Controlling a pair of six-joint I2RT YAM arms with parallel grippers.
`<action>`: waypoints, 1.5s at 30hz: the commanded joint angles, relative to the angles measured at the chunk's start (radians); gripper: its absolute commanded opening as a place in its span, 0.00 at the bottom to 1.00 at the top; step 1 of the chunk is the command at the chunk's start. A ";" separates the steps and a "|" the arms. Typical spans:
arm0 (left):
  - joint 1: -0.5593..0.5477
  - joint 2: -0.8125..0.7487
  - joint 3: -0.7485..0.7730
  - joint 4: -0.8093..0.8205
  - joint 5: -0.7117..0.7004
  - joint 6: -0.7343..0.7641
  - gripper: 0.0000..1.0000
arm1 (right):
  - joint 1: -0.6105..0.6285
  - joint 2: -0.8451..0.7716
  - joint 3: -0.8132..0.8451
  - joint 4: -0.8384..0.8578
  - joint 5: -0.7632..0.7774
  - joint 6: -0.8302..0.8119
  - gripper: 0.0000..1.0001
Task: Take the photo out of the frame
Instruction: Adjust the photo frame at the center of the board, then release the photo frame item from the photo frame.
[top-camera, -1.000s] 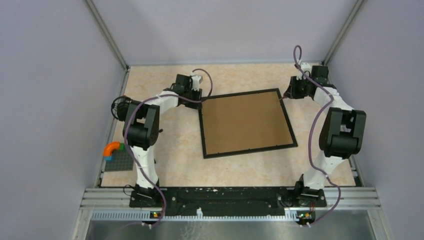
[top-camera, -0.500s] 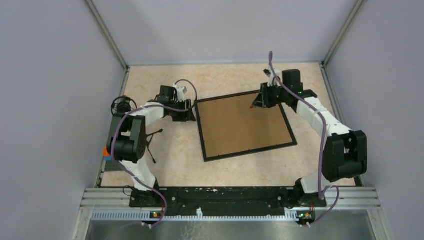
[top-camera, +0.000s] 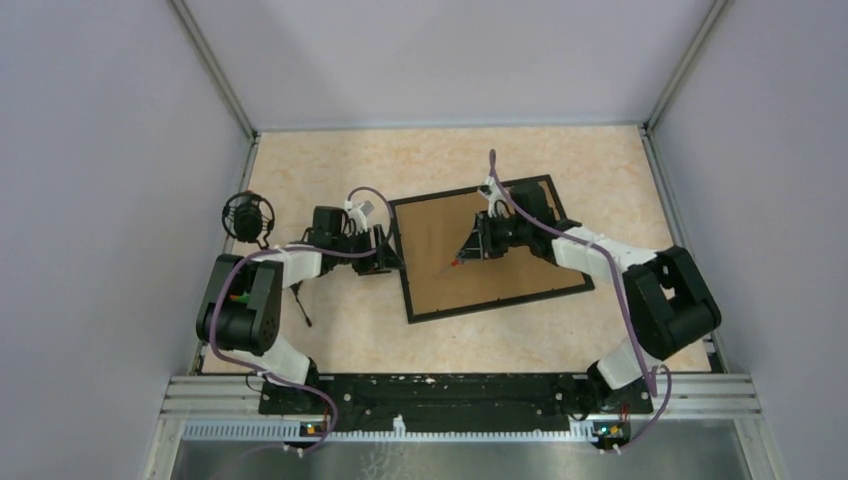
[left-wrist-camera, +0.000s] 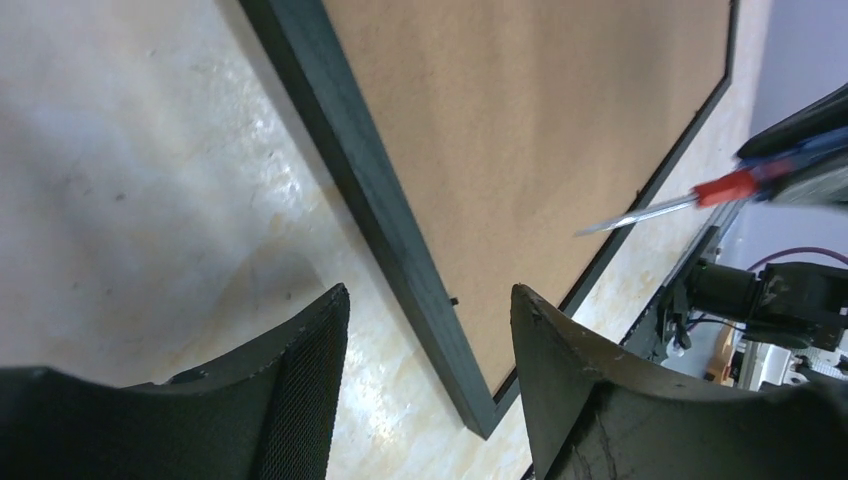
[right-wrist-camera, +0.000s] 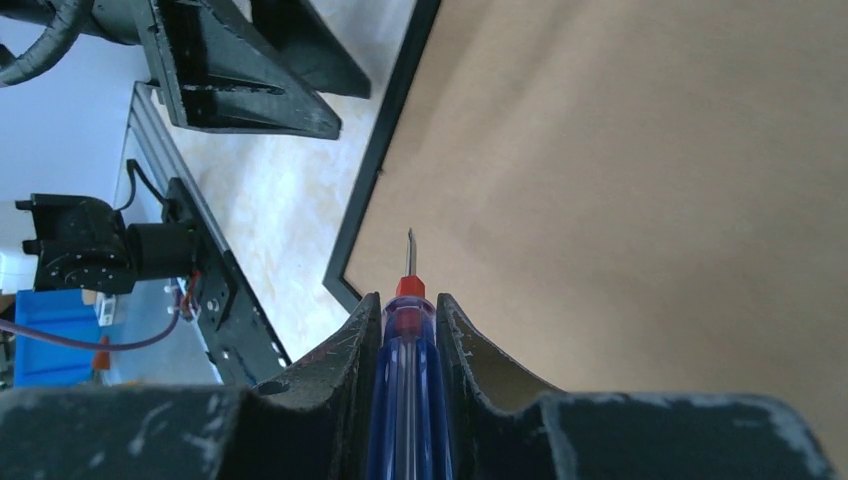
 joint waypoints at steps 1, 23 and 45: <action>-0.001 0.039 -0.017 0.134 0.060 -0.054 0.64 | 0.063 0.068 0.002 0.203 -0.025 0.076 0.00; -0.006 0.166 -0.049 0.216 0.044 -0.106 0.38 | 0.178 0.215 0.034 0.233 -0.025 0.076 0.00; -0.006 0.223 -0.039 0.225 0.041 -0.098 0.19 | 0.148 0.192 0.018 0.233 0.265 0.348 0.00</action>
